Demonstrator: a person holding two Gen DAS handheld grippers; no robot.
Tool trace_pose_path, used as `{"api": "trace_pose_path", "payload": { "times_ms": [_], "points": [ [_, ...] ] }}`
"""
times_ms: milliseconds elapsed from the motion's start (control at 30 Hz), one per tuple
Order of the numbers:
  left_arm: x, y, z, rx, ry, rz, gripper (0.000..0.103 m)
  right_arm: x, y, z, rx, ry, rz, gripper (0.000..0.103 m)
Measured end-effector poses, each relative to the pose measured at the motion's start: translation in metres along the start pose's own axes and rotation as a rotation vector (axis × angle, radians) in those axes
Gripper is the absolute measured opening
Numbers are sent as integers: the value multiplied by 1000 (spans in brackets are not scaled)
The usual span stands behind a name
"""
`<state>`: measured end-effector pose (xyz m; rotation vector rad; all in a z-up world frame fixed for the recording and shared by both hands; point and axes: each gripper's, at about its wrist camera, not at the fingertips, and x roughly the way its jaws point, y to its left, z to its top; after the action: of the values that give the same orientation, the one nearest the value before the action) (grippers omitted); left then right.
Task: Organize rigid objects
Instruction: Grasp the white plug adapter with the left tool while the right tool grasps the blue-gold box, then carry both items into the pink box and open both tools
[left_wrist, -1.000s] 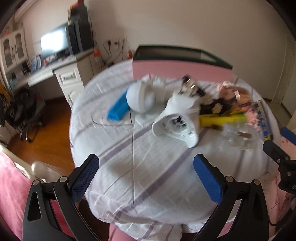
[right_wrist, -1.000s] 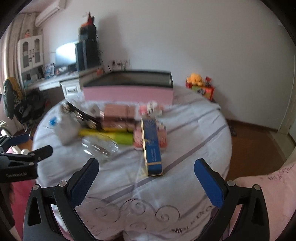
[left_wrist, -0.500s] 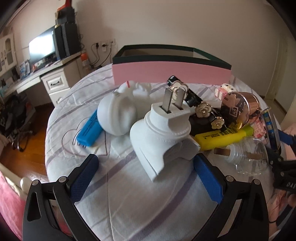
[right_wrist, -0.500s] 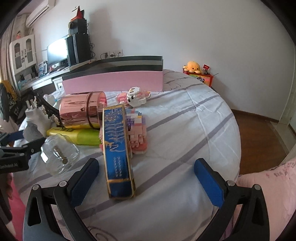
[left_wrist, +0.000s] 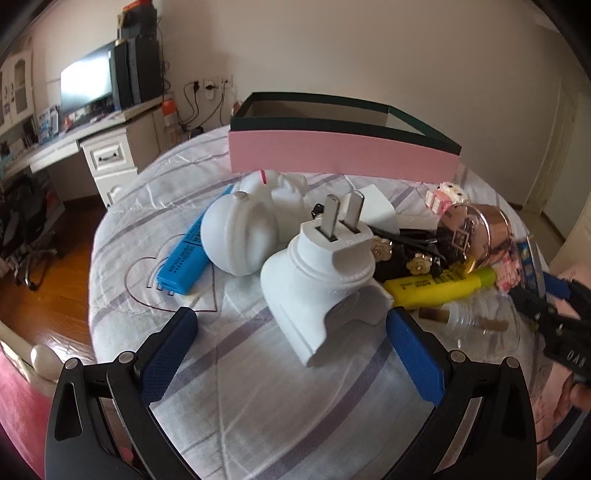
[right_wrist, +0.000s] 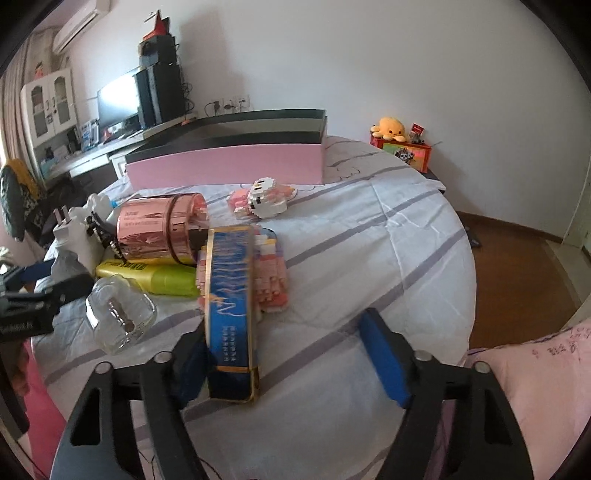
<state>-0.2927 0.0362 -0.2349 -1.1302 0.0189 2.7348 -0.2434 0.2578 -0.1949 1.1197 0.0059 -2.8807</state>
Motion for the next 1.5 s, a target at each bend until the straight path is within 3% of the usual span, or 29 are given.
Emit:
{"api": "trace_pose_path", "payload": {
  "times_ms": [133,200,233,267,300,367,767,1067,1267,1500],
  "points": [
    [7,-6,4,30,1,43,102,1,2,2,-10,6,39,49],
    [7,-7,6,42,-13,25,92,1,5,4,-21,8,57,35],
    [6,-6,7,40,-17,15,77,1,5,4,-22,9,55,35],
    [5,-4,8,36,-19,10,69,0,4,2,-26,9,55,35],
    [4,-2,9,34,-19,6,69,1,5,3,-32,13,56,34],
    [2,2,9,34,-20,-25,69,-1,3,3,-17,12,76,21],
    [-30,10,17,53,-73,-74,69,-18,4,18,-31,-27,49,20],
    [-39,-4,70,117,-156,-104,69,-17,6,70,-70,-96,73,20],
    [-7,-9,124,131,-146,-133,69,10,14,125,-107,-111,104,20],
    [55,-8,187,128,-79,-169,69,86,30,184,-132,-25,146,21]
  ]
}}
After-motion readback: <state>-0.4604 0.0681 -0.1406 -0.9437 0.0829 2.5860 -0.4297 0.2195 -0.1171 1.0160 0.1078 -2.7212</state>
